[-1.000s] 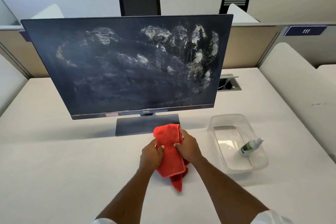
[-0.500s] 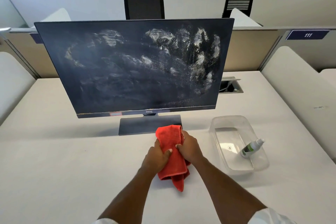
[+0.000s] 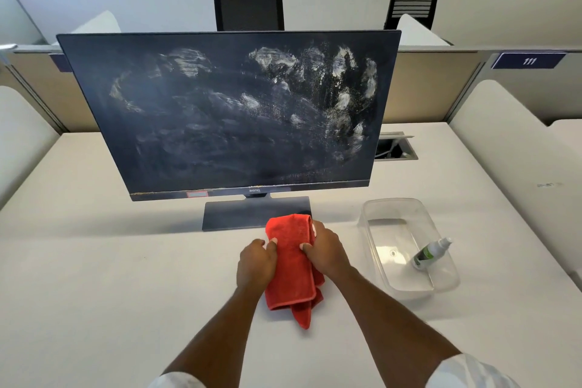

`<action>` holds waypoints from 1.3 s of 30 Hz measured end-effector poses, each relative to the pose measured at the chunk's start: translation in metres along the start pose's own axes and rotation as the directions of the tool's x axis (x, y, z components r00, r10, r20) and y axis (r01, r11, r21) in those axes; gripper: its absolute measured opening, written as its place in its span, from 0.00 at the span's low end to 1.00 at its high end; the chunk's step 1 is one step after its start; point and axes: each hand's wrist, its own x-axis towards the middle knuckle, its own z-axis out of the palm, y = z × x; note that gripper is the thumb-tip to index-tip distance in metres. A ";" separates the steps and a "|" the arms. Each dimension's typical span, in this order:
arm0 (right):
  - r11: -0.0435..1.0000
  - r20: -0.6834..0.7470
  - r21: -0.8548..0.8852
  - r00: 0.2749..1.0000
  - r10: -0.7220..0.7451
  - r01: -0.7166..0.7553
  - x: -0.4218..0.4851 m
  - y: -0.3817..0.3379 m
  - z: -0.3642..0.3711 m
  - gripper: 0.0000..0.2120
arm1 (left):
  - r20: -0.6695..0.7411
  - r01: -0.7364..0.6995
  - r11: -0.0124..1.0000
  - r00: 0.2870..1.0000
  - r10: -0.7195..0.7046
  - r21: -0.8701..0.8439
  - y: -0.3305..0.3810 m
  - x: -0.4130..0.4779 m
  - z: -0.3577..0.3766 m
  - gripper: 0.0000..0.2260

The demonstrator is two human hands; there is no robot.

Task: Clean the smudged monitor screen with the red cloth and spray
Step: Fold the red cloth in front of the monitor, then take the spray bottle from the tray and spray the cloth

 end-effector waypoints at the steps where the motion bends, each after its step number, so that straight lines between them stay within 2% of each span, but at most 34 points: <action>1: 1.000 -0.013 -0.003 1.000 -0.003 0.003 0.000 0.000 -0.002 0.27 | -0.055 0.011 1.000 0.998 -0.011 0.008 0.004 -0.001 -0.002 0.22; 4: 1.000 -0.053 -0.003 0.999 -0.003 0.003 -0.001 0.000 -0.009 0.28 | -0.201 -0.017 0.998 0.979 0.029 0.065 0.020 -0.005 -0.007 0.22; 7: 1.000 -0.098 0.006 0.995 -0.023 0.023 -0.002 0.000 -0.019 0.27 | -0.266 -0.173 0.981 0.945 0.189 0.082 0.036 -0.006 -0.009 0.13; 12: 0.996 -0.199 0.025 0.977 -0.078 0.084 -0.005 -0.005 -0.043 0.23 | -0.228 -0.375 0.927 0.903 0.364 -0.009 0.070 -0.013 -0.002 0.10; 17: 0.993 -0.348 0.062 0.935 -0.073 0.100 -0.008 -0.004 -0.084 0.19 | -0.150 -0.504 0.860 0.859 0.489 -0.082 0.110 -0.020 0.012 0.12; 24: 0.998 -0.466 0.053 0.882 0.063 -0.044 -0.021 0.032 -0.140 0.19 | -0.012 -0.581 0.796 0.809 0.588 -0.166 0.166 -0.039 0.046 0.12; 31: 0.967 -0.573 -0.088 0.806 0.148 -0.240 -0.046 0.084 -0.163 0.14 | 0.099 -0.611 0.776 0.772 0.628 -0.156 0.190 -0.060 0.090 0.14; 36: 0.948 -0.586 -0.068 0.782 0.214 -0.311 -0.061 0.105 -0.171 0.14 | 0.170 -0.581 0.791 0.774 0.610 -0.191 0.197 -0.073 0.119 0.17; 39: 0.922 -0.586 -0.112 0.774 0.240 -0.371 -0.067 0.118 -0.175 0.17 | 0.246 -0.551 0.813 0.775 0.582 -0.187 0.199 -0.079 0.134 0.18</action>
